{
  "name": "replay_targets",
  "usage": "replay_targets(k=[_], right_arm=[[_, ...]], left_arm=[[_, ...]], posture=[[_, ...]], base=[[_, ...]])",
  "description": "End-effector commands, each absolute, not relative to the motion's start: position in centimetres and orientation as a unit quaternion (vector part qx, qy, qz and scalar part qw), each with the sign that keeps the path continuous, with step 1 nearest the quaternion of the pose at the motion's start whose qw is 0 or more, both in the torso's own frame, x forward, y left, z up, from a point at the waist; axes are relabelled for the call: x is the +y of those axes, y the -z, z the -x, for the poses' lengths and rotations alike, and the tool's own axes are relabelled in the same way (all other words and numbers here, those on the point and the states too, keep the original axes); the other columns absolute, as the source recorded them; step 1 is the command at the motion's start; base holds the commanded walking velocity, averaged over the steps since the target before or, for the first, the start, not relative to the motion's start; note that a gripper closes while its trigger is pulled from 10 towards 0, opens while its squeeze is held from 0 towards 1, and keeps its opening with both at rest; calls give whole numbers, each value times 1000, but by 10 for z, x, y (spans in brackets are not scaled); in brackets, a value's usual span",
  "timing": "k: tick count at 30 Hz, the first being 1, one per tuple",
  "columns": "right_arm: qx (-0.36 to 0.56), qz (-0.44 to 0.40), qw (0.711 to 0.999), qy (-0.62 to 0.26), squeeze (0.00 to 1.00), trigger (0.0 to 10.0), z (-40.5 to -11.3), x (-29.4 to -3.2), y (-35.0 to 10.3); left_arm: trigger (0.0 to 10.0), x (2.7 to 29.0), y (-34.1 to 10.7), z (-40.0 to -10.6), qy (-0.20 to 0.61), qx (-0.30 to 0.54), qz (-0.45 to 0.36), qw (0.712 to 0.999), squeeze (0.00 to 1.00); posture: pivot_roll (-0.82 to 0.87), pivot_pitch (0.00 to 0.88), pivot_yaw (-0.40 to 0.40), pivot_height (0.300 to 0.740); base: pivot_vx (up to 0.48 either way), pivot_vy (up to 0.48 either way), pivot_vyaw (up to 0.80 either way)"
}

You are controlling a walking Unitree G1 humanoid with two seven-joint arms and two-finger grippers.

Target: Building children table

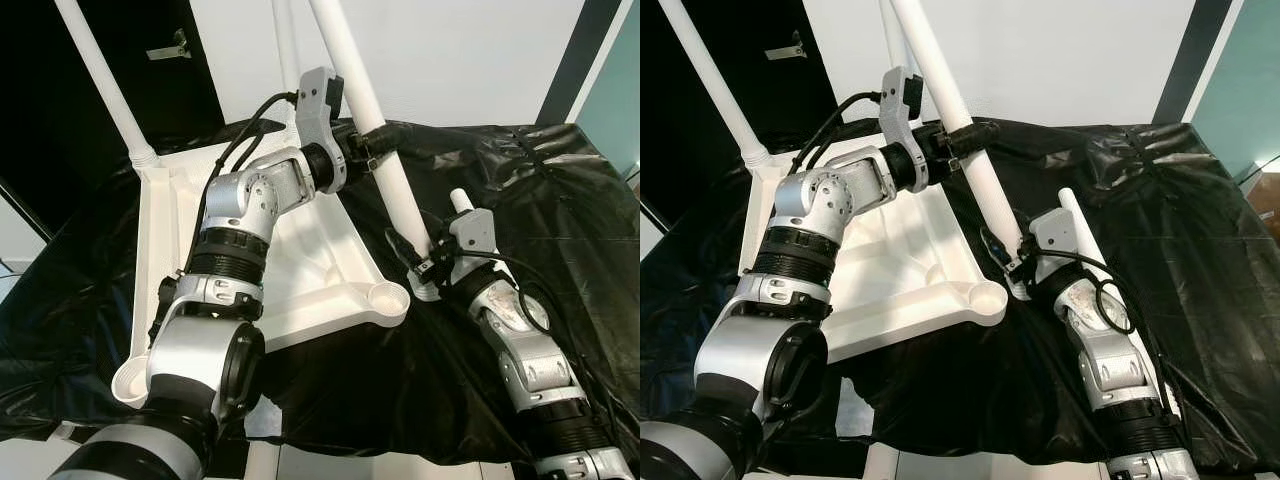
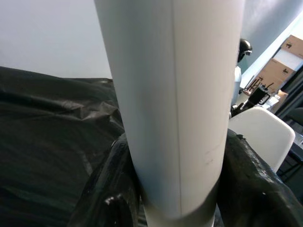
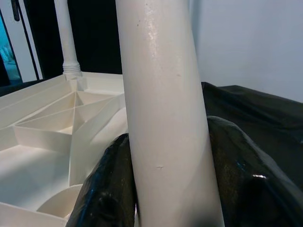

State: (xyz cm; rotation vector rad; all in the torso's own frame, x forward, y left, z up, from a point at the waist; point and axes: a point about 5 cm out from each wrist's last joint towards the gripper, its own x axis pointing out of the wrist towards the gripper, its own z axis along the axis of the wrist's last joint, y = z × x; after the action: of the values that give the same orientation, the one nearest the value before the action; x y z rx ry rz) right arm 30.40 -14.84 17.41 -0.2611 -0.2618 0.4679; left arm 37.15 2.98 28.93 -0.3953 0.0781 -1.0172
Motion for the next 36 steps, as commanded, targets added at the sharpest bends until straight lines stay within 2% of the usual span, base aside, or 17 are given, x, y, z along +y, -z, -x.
replay_targets(k=[1, 2, 3, 4, 5, 6, 13, 14, 16, 30, 31, 33, 34, 35, 36], right_arm=[[-133, 143, 955, -222, 0, 10000, -308, -150, -179], [-125, 153, 956, -215, 0, 10000, -310, -150, -179], [-113, 159, 959, -204, 0, 10000, -312, -151, -178], [-110, 152, 962, -197, 804, 10000, -314, -151, -180], [-110, 152, 962, -197, 804, 10000, -314, -151, -180], [-109, 144, 964, -194, 1000, 10000, -315, -151, -181], [-91, 121, 970, -189, 1000, 10000, -318, -143, -188], [-84, 108, 971, -195, 0, 10000, -318, -141, -189], [-65, 103, 973, -196, 0, 10000, -319, -139, -189], [-23, 127, 971, -203, 0, 10000, -327, -135, -192], [-23, 131, 970, -202, 0, 6980, -327, -135, -192], [-21, 134, 970, -201, 0, 6980, -327, -135, -192], [-19, 134, 970, -202, 0, 2392, -326, -135, -192], [-19, 134, 970, -203, 0, 0, -326, -135, -192], [-17, 133, 970, -203, 0, 0, -325, -136, -192]], left_arm=[[0, 25, -296, -368, 494, 32, 171, 852, 0], [706, 23, -298, -366, 497, 29, 169, 850, 0], [9922, 21, -300, -364, 501, 23, 163, 850, 0], [10000, 20, -303, -361, 503, 16, 161, 849, 0], [10000, 20, -303, -361, 503, 16, 161, 849, 0], [10000, 19, -305, -360, 504, 10, 161, 849, 0], [10000, 12, -313, -345, 507, -35, 135, 851, 0], [10000, 9, -315, -340, 508, -48, 126, 851, 0], [10000, 4, -317, -332, 504, -71, 109, 854, 0], [10000, -10, -314, -312, 513, -81, 106, 848, 0], [10000, -10, -314, -311, 513, -81, 106, 848, 0], [10000, -11, -314, -310, 513, -82, 106, 848, 0], [10000, -11, -314, -310, 513, -82, 106, 848, 0], [10000, -11, -314, -309, 514, -82, 105, 848, 0], [10000, -12, -314, -309, 514, -82, 105, 847, 0]], posture=[[-109, 0, 61, 740], [-109, 0, 60, 740], [-109, 0, 60, 740], [-108, 0, 55, 740], [-108, 0, 55, 740], [-107, 0, 53, 740], [-107, 0, 48, 740], [-109, 0, 47, 740], [-107, 0, 43, 740], [-103, 0, 36, 740], [-104, 0, 37, 740], [-104, 0, 36, 740], [-106, 0, 38, 740], [-106, 0, 40, 740], [-106, 0, 40, 740]], base=[[0, 0, 0], [0, 0, 0], [0, 0, 0], [0, 0, 0], [0, 0, 0], [0, 0, 0], [0, 0, 0], [0, 0, 0], [0, 0, 0], [0, 0, 0], [0, 0, 0], [0, 0, 0], [0, 0, 0], [0, 0, 0], [0, 0, 0]])
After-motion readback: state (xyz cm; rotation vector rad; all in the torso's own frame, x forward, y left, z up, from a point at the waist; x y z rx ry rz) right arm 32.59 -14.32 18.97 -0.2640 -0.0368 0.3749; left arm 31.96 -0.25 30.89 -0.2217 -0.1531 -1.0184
